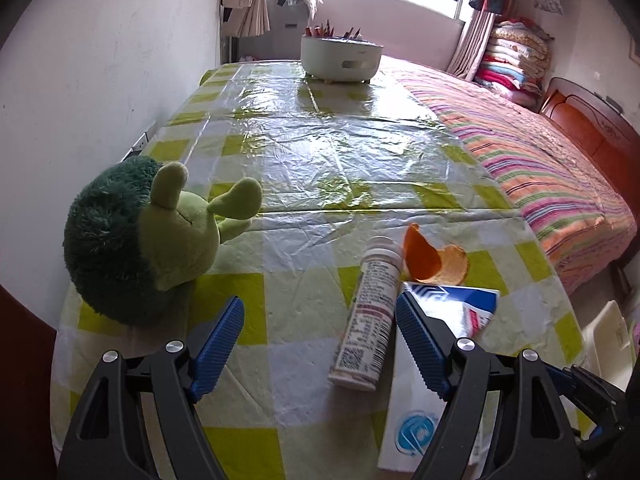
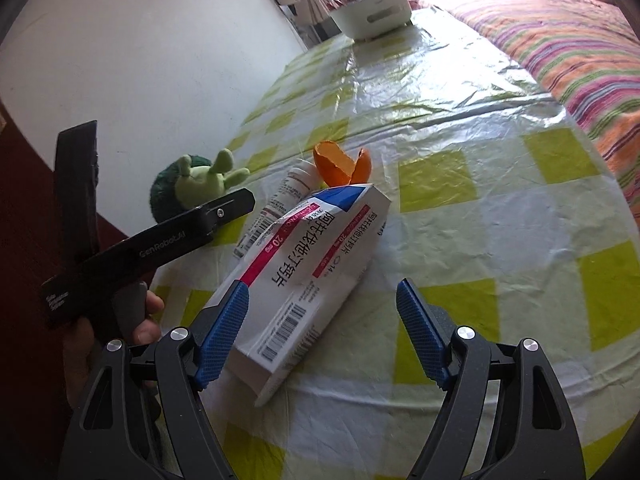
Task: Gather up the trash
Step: 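Grasp the white medicine box with the right tool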
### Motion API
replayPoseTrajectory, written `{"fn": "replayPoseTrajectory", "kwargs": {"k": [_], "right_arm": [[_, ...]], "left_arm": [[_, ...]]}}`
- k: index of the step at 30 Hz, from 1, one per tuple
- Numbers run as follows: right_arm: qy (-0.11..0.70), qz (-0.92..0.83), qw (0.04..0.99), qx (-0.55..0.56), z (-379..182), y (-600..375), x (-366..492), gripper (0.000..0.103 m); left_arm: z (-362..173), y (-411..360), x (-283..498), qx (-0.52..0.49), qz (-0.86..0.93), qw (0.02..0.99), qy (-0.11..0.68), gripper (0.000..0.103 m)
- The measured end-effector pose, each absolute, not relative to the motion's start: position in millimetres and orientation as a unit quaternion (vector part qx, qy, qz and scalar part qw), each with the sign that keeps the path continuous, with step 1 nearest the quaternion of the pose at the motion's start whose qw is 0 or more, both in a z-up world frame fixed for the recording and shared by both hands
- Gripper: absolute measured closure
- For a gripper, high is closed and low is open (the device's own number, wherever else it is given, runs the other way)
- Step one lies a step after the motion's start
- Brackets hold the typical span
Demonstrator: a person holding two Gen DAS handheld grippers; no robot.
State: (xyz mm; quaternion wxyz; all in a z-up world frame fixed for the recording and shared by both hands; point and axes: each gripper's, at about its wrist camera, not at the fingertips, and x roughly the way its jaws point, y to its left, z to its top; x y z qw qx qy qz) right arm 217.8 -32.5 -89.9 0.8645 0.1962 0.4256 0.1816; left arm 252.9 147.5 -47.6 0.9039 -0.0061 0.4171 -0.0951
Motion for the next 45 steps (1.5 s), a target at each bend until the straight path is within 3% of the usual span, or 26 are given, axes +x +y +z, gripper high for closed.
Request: {"fn": "replayPoseTrajectory", "kwargs": {"k": [18, 20, 29, 30, 31, 34, 40, 45], "right_arm": [[0.455, 0.202, 0.836, 0.231, -95.3, 5.7, 250.5, 0.020], [0.451, 0.210, 0.835, 0.233, -96.0, 5.8, 250.8, 0.030], [0.434, 0.222, 0.841, 0.236, -93.6, -17.1, 236.1, 0.038], [0.432, 0.222, 0.840, 0.241, -93.7, -23.5, 233.2, 0.042], [0.431, 0.220, 0.840, 0.247, -93.8, -31.4, 232.5, 0.061], [0.424, 0.216, 0.841, 0.256, -90.2, -51.1, 227.6, 0.071], [0.427, 0.215, 0.839, 0.259, -94.2, -65.5, 224.7, 0.073], [0.449, 0.242, 0.798, 0.321, -106.8, -74.4, 227.5, 0.066]], "left_arm": [[-64.5, 150.8, 274.4, -0.021, -0.094, 0.888, 0.450, 0.027], [-64.5, 149.9, 275.2, -0.023, -0.096, 0.887, 0.452, 0.027], [-66.7, 145.7, 275.9, -0.028, -0.101, 0.881, 0.461, 0.027], [-67.0, 145.5, 276.0, -0.029, -0.102, 0.881, 0.461, 0.027], [-67.5, 143.8, 276.3, -0.027, -0.104, 0.880, 0.463, 0.027], [-69.6, 135.7, 276.4, -0.014, -0.109, 0.878, 0.465, 0.027], [-72.3, 125.3, 280.0, -0.002, -0.105, 0.878, 0.467, 0.027], [-77.1, 129.1, 285.4, -0.039, -0.106, 0.873, 0.475, 0.027]]}}
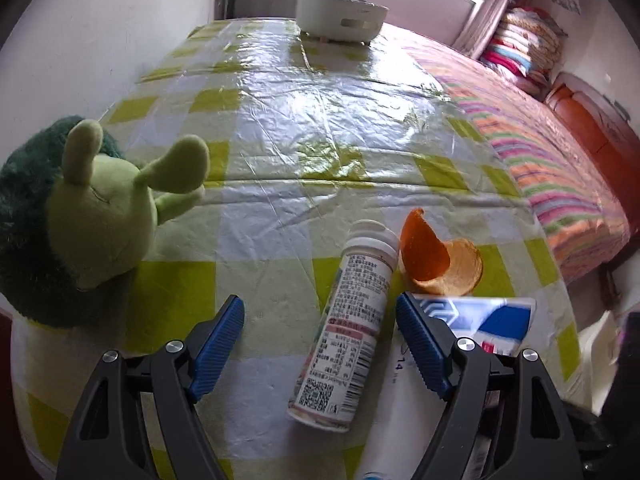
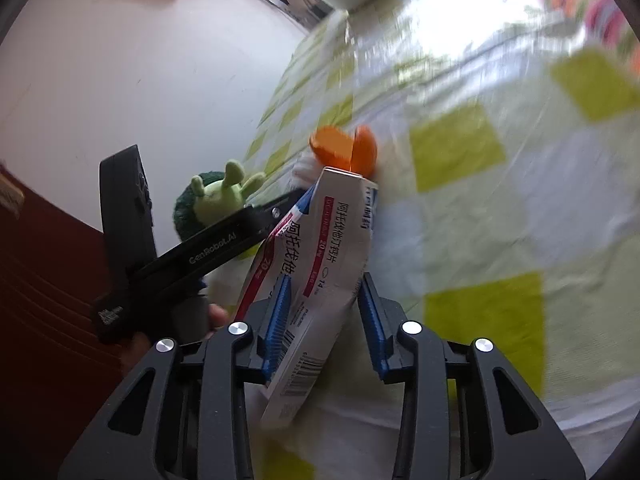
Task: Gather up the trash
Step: 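Grasp the white medicine box with the right tool, then grasp the white pill bottle with the left tool while the right tool holds the box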
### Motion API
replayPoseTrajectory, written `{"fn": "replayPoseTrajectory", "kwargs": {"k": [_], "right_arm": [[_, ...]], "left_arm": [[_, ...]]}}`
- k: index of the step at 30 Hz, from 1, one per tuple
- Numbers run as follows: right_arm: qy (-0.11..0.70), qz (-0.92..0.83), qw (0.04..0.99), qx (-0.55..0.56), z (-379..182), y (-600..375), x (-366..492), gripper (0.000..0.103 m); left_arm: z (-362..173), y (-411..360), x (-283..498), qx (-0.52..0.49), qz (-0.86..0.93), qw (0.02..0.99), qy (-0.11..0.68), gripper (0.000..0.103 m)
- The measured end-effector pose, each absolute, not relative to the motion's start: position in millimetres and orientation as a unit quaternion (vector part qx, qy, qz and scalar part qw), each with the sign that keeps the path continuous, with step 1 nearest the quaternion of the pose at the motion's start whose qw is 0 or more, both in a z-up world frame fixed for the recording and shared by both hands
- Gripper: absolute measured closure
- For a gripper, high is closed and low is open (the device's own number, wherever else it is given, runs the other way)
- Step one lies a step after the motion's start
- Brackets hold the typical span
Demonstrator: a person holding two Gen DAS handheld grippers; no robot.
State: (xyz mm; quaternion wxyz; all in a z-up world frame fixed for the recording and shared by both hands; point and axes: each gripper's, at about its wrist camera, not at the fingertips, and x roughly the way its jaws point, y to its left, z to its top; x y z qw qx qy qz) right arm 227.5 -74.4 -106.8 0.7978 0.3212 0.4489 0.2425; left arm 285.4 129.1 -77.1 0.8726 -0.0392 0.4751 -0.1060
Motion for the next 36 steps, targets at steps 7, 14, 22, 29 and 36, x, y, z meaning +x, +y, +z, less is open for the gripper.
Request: {"fn": "replayPoseTrajectory", "kwargs": {"k": [7, 14, 22, 29, 36], "right_arm": [[0.437, 0.282, 0.786, 0.334, -98.9, -66.1, 227.3, 0.027], [0.445, 0.253, 0.817, 0.266, -96.6, -44.7, 225.1, 0.036], [0.428, 0.254, 0.832, 0.244, -89.8, -47.1, 227.5, 0.074], [0.416, 0.258, 0.838, 0.241, -87.2, -44.7, 221.2, 0.078], [0.402, 0.255, 0.844, 0.246, -80.8, -58.1, 213.1, 0.079]], "left_arm": [[-78.0, 130.7, 284.8, -0.047, -0.101, 0.878, 0.466, 0.027], [-78.1, 129.0, 283.5, -0.039, -0.102, 0.879, 0.464, 0.027], [-76.0, 141.7, 289.2, -0.084, -0.114, 0.866, 0.479, 0.027], [-75.5, 141.8, 291.9, -0.093, -0.119, 0.860, 0.487, 0.027], [-75.6, 142.9, 293.4, -0.097, -0.119, 0.858, 0.491, 0.027]]}}
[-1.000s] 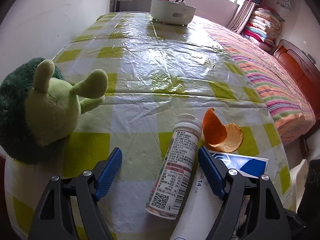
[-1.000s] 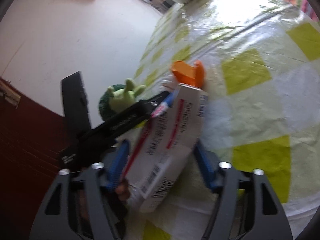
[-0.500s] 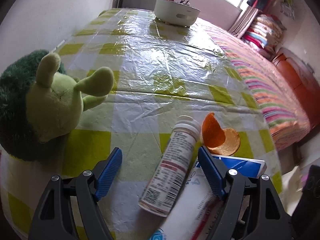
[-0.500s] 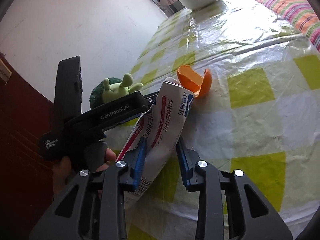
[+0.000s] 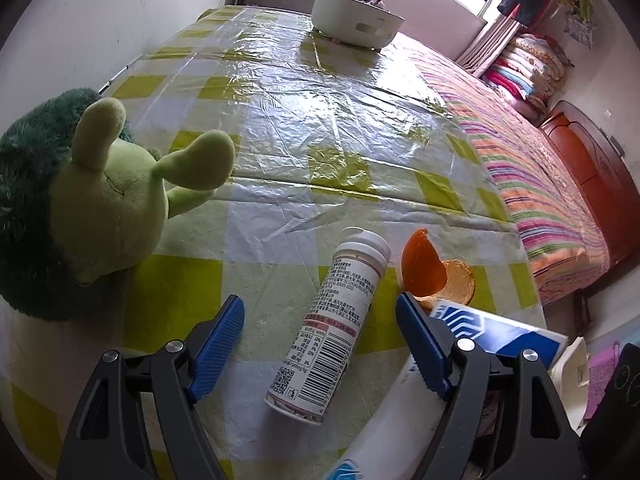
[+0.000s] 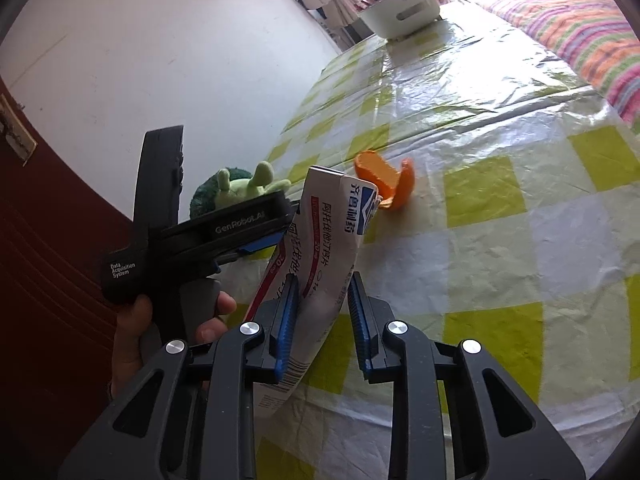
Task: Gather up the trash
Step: 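Grasp the white pill bottle with the left tool while the right tool holds the box, then carry the medicine box to the cream bin with the right tool while the left tool carries the bottle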
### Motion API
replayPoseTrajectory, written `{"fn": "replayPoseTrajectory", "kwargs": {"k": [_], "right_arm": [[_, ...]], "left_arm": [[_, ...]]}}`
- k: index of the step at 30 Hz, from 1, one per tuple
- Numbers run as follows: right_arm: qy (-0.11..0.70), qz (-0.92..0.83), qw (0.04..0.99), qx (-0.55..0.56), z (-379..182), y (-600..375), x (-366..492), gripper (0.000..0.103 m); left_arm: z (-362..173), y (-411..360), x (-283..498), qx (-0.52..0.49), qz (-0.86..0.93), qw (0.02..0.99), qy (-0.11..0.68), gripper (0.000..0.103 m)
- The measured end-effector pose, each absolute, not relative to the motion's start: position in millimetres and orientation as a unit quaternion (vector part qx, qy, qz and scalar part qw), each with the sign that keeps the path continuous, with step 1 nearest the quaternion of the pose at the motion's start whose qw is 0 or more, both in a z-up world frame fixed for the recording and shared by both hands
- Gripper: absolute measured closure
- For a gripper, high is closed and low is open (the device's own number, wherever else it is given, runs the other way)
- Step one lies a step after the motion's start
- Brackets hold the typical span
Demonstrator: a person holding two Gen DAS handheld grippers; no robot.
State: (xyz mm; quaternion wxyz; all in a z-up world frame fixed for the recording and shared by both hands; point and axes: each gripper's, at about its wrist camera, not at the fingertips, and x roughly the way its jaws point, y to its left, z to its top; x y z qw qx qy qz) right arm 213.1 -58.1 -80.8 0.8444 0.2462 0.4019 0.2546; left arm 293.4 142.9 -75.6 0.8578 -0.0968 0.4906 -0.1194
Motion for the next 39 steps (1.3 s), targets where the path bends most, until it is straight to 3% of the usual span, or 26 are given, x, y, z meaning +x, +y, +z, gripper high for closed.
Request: {"fn": "replayPoseTrajectory", "kwargs": {"k": [13, 21, 39], "right_arm": [[0.388, 0.224, 0.844, 0.295, -82.4, -111.0, 201.9, 0.079], [0.372, 0.221, 0.852, 0.296, -68.8, -119.5, 188.6, 0.081], [0.329, 0.203, 0.878, 0.282, -43.3, -149.5, 157.5, 0.082]], "left_arm": [[-78.7, 122.9, 292.8, -0.011, -0.087, 0.866, 0.492, 0.028], [-77.9, 118.8, 293.0, 0.035, -0.049, 0.876, 0.478, 0.073], [-39.1, 96.4, 238.5, 0.004, -0.104, 0.902, 0.419, 0.074]]}}
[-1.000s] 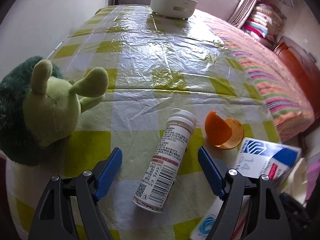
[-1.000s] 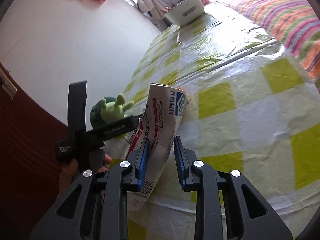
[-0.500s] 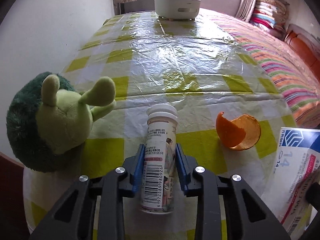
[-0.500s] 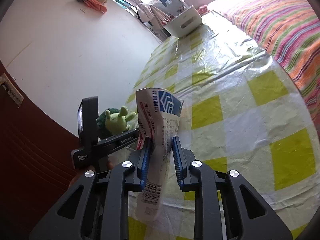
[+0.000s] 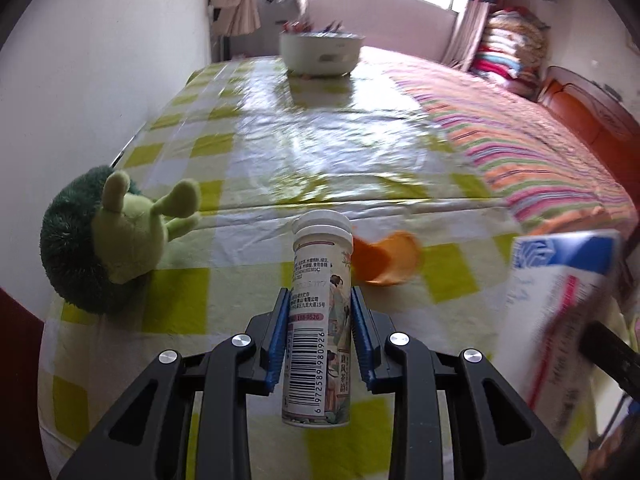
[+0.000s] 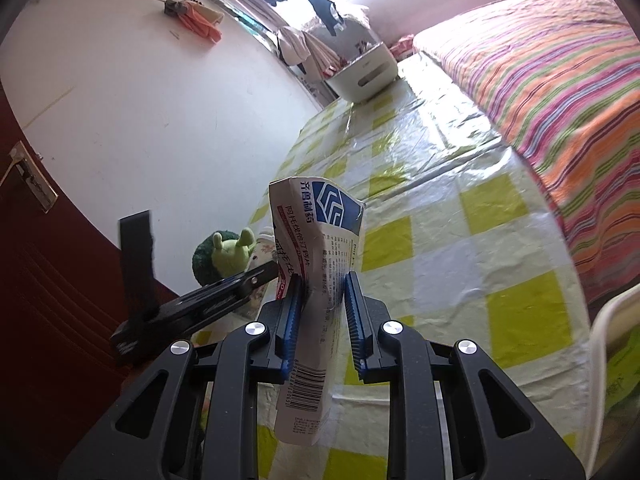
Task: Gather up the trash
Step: 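Carry the medicine box to the cream bin with the right tool while the left tool carries the bottle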
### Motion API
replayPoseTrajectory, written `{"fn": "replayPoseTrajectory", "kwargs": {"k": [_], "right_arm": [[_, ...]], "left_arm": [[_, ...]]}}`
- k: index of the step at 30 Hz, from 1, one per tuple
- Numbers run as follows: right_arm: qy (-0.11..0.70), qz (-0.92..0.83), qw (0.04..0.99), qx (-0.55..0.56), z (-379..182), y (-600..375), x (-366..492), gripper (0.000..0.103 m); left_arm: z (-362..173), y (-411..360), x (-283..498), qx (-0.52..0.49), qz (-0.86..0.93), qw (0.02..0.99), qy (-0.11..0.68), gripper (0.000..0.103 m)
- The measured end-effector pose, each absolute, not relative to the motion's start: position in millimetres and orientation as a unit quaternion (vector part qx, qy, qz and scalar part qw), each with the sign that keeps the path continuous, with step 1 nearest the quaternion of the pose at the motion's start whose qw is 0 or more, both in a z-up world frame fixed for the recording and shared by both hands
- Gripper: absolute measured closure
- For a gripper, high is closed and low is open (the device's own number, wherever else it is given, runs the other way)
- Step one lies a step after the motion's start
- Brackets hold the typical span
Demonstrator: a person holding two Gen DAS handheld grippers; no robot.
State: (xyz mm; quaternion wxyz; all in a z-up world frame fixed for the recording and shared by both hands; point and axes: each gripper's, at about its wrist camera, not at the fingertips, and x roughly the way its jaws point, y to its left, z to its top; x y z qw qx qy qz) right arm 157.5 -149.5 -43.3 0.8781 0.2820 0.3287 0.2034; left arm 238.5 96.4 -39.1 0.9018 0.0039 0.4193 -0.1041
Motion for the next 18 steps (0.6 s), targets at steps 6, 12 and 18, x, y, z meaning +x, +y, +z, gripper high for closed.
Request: {"fn": "replayPoseTrajectory", "kwargs": {"k": [6, 12, 18], "right_arm": [[0.314, 0.187, 0.888, 0.280, -38.6, -168.7, 148.7, 0.082], [0.301, 0.172, 0.895, 0.281, -37.3, -188.3, 137.5, 0.082], [0.289, 0.154, 0.901, 0.285, -35.1, -208.0, 125.8, 0.082]], "left_arm": [[-25.1, 63.6, 212.3, 0.004, -0.153, 0.903, 0.401, 0.074], [-24.3, 27.9, 195.7, 0.019, -0.188, 0.897, 0.399, 0.074], [-22.4, 3.2, 182.7, 0.028, -0.215, 0.893, 0.395, 0.074]]}}
